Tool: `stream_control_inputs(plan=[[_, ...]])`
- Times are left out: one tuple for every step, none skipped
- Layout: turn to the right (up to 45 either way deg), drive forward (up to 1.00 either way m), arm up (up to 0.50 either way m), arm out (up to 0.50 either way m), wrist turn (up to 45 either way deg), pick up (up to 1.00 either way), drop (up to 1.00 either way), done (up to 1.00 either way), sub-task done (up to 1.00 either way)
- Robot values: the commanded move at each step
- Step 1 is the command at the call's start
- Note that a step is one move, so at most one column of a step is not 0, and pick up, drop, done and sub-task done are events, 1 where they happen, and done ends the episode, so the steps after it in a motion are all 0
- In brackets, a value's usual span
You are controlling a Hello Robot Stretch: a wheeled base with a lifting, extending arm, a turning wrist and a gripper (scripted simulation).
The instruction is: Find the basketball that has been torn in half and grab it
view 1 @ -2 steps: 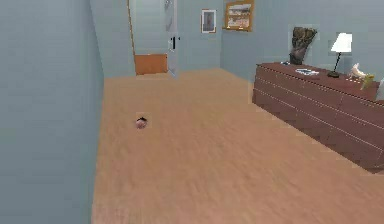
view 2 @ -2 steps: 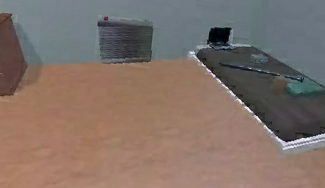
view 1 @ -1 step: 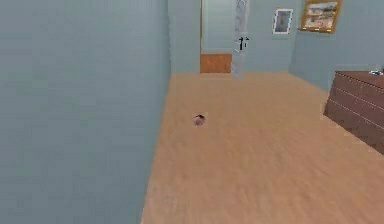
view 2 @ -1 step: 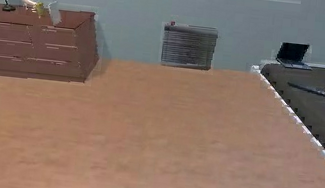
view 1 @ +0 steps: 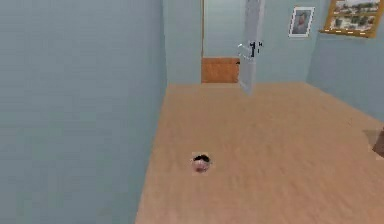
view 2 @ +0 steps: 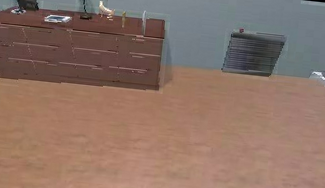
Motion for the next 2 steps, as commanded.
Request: stream_control_inputs(plan=[[0.0, 0.85, 0.00, 0.00, 0.0, 0.00, 0.00, 0.00, 0.00], [-45.0, 0.00, 0.00, 0.00, 0.0, 0.00, 0.00, 0.00, 0.00]])
